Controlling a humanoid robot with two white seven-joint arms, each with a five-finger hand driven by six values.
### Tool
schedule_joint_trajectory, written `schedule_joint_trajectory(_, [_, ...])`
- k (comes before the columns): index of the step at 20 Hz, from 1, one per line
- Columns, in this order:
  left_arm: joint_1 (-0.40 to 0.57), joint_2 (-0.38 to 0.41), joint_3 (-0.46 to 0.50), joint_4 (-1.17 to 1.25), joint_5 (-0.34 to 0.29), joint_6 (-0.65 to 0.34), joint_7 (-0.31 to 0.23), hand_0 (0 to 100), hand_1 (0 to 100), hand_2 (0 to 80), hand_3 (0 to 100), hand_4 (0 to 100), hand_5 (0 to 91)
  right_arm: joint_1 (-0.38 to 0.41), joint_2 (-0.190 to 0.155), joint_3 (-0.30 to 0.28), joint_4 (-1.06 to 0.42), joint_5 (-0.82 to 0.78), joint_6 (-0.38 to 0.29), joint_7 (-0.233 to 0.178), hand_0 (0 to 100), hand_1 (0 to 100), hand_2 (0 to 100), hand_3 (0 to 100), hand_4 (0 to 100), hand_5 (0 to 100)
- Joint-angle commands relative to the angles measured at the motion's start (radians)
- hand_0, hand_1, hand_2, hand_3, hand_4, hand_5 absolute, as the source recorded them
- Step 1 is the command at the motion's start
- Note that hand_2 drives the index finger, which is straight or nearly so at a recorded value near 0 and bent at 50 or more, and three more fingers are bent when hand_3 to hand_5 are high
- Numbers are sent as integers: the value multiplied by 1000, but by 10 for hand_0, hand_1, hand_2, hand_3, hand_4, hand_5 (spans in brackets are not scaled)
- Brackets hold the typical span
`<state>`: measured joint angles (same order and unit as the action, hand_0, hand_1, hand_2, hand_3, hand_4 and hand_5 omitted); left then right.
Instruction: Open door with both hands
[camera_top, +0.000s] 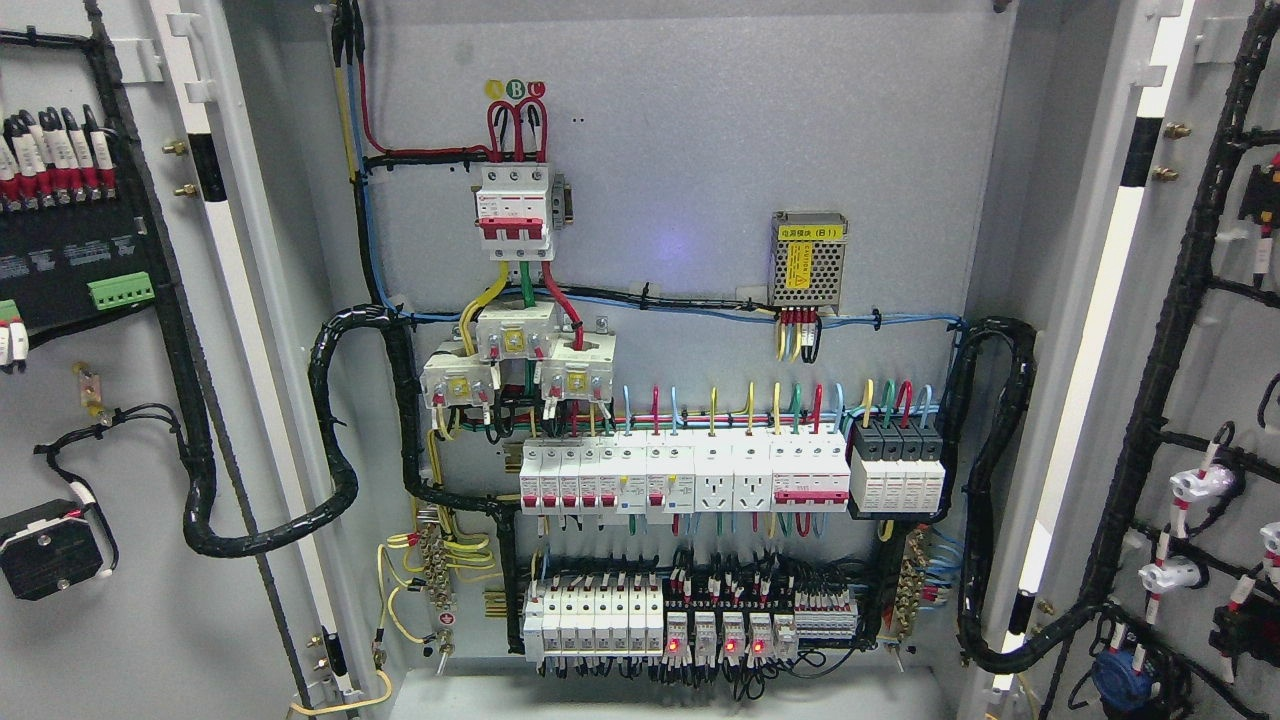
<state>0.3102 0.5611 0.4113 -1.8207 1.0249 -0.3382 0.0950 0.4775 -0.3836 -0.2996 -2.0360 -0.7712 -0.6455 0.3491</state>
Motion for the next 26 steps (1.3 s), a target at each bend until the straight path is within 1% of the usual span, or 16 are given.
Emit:
schedule_joint_trajectory(1, [0,17,-5,1,8,-1,0,0,0,0,0,0,0,-2,-9,125,-40,9,0,1,191,0,0,0,0,0])
schedule_joint_trajectory(3, [0,17,-11,-3,9,-1,0,0,0,0,0,0,0,-4,-9,129,-40,9,1,2,191,0,0,0,0,0])
schedule_joint_trajectory(5, [10,13,-17,-29,8,-1,0,0,0,0,0,0,0,-8,-11,148,-38,19,1,2,191,0,0,0,0,0])
schedule_joint_trajectory(9, [21,6,-83,-64,6,-1,0,0,0,0,0,0,0,-10,-11,189,-33,75,1,2,191,0,0,0,0,0])
schedule_joint_trajectory(13, [38,-13,-150,-117,-2,-1,0,0,0,0,0,0,0,-10,-11,209,-33,85,1,2,191,0,0,0,0,0])
schedule_joint_trajectory(15, [43,-21,-192,-146,-6,-1,0,0,0,0,0,0,0,-10,-11,232,-33,110,1,1,191,0,0,0,0,0])
schedule_joint_trajectory(17, [43,-30,-239,-160,-17,-1,0,0,0,0,0,0,0,-8,-11,240,-32,116,1,-2,191,0,0,0,0,0])
schedule_joint_trajectory(20, [52,-52,-320,-160,-69,-4,0,0,0,0,0,0,0,-8,-9,267,-21,118,3,-4,191,0,0,0,0,0])
schedule_joint_trajectory(24, [70,-124,-436,-150,-193,-5,0,0,0,0,0,0,0,-2,-1,332,46,139,24,-5,191,0,0,0,0,0])
schedule_joint_trajectory(26, [89,-150,-495,-128,-235,-4,0,0,0,0,0,0,0,-2,5,356,114,190,35,-4,191,0,0,0,0,0])
